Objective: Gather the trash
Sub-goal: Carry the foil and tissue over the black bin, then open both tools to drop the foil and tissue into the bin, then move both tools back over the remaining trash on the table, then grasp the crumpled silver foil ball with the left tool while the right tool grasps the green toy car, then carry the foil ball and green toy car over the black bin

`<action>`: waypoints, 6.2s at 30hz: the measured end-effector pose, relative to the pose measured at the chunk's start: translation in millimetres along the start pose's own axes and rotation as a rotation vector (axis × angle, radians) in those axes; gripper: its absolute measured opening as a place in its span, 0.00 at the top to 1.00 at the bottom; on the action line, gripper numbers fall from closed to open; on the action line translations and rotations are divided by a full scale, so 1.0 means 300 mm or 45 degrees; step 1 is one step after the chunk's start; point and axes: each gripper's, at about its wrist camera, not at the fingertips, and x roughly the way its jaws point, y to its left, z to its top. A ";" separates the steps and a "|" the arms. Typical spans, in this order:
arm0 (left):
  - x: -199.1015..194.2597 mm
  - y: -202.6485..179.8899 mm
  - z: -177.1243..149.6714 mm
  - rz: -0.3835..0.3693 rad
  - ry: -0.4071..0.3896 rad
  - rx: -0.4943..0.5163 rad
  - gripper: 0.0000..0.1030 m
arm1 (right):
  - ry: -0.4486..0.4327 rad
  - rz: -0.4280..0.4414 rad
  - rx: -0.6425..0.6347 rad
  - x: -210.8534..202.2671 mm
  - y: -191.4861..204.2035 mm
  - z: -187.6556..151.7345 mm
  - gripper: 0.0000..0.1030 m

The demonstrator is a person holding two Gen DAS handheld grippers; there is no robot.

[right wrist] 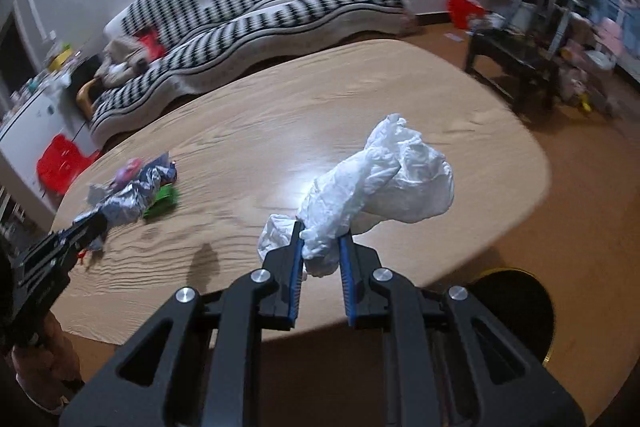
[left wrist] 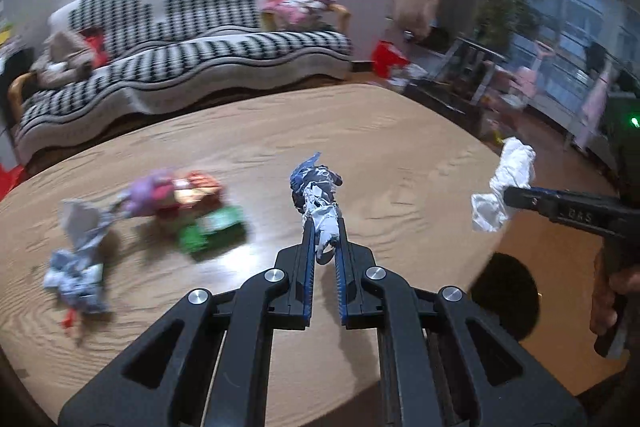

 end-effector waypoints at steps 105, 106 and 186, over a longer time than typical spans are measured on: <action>-0.322 0.669 -0.207 0.418 -0.001 -0.366 0.06 | 0.067 0.210 -0.240 0.249 0.757 0.025 0.16; -0.321 0.682 -0.208 0.423 0.005 -0.365 0.06 | 0.069 0.211 -0.244 0.256 0.765 0.021 0.16; -0.032 0.379 -0.058 0.273 0.044 -0.260 0.65 | -0.038 -0.014 -0.363 0.112 0.458 0.041 0.24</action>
